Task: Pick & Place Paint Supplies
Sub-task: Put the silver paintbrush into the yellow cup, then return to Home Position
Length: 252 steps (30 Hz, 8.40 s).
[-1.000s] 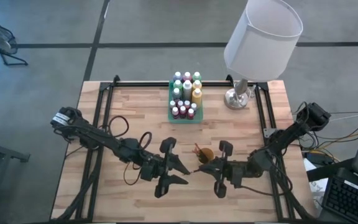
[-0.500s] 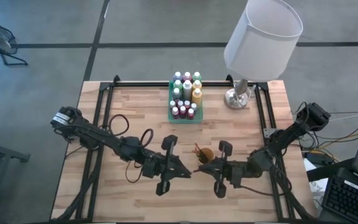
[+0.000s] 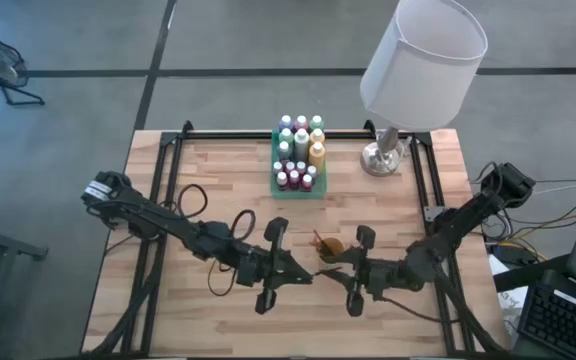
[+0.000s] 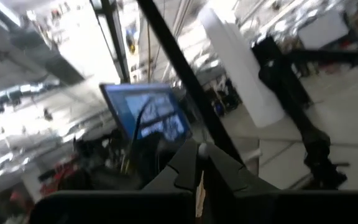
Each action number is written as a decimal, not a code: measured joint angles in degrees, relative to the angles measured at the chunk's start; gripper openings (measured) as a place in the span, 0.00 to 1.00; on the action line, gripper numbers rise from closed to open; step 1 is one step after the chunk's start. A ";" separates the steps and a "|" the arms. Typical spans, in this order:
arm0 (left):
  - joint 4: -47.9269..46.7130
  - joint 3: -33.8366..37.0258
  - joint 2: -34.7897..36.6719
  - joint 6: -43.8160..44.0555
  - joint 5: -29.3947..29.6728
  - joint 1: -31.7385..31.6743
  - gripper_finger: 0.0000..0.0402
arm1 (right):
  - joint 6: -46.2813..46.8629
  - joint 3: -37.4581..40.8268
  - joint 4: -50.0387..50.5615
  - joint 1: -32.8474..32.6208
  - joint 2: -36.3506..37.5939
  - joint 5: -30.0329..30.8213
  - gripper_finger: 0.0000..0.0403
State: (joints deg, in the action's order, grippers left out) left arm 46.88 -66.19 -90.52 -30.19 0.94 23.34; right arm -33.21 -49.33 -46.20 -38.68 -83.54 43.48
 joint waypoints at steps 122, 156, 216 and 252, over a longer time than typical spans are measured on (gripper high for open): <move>14.72 41.83 25.09 11.99 22.66 -0.84 0.51 | 46.69 26.45 -3.09 11.22 -0.18 -6.78 0.03; 6.35 41.24 25.63 12.24 23.14 -0.79 0.51 | 44.44 27.30 4.28 11.06 11.67 -13.73 0.49; -41.37 65.68 64.13 23.38 12.16 -18.89 0.05 | 28.61 47.02 46.36 38.82 69.49 -37.45 0.02; -43.85 65.81 90.01 23.31 10.46 -18.87 0.05 | 28.60 48.81 44.74 38.43 83.07 -37.45 0.02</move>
State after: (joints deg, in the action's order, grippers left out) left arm 3.03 -0.38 -0.51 -6.87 11.40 4.47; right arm -4.61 -0.51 -1.45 -0.25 -0.47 6.02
